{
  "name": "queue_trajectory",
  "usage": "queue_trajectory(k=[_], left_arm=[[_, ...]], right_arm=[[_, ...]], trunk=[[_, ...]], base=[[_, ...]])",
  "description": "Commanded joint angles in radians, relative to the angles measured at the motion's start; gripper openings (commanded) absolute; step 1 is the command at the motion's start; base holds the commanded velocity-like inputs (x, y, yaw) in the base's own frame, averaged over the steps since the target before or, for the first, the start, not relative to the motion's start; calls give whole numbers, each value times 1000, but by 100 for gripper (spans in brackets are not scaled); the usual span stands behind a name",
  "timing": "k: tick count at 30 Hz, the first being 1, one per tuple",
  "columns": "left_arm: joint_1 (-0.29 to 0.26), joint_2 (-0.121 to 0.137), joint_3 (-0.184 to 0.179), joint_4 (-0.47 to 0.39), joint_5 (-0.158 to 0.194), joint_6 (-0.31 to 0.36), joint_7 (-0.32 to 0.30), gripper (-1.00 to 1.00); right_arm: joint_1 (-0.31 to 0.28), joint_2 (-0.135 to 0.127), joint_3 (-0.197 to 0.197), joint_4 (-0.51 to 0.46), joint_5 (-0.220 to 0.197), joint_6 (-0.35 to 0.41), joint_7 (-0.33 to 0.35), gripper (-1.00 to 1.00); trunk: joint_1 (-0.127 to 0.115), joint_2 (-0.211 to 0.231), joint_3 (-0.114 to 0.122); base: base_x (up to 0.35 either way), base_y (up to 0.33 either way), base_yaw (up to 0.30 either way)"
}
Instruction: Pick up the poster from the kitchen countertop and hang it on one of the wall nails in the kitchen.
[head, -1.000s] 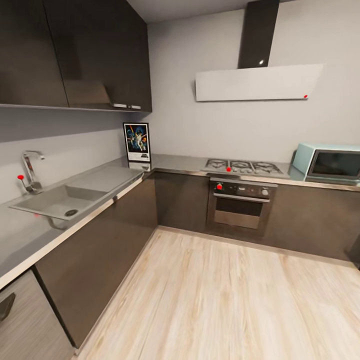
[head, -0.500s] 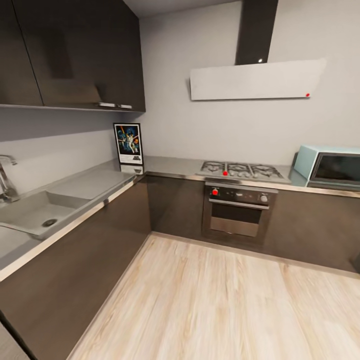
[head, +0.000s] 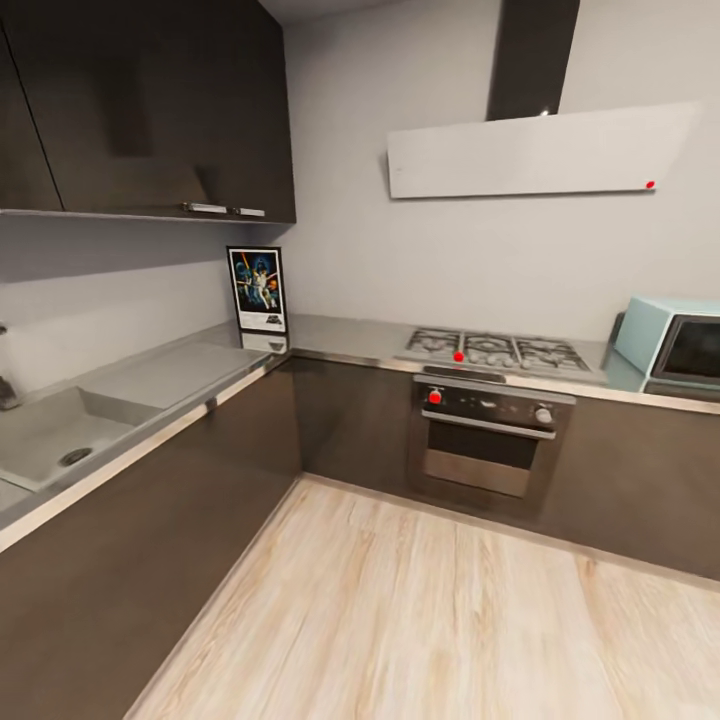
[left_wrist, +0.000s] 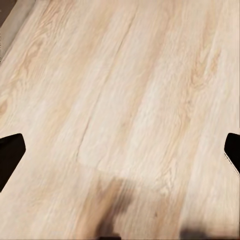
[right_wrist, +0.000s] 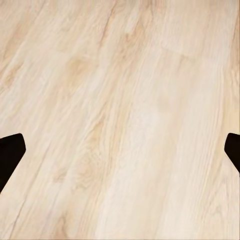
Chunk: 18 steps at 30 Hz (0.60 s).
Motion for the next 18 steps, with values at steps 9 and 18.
queue_trajectory(k=[9, 18], left_arm=[[0, 0, 2, -1, 0, -2, 1, 100], [0, 0, 4, -1, 0, -3, 1, 100]], right_arm=[[-1, 0, 0, 1, 1, -3, -1, 100], [-1, 0, 0, 1, 1, -3, -1, 100]], trunk=[[0, 0, -1], [0, 0, -1]], base=[[270, -228, 277], [257, -242, 281]])
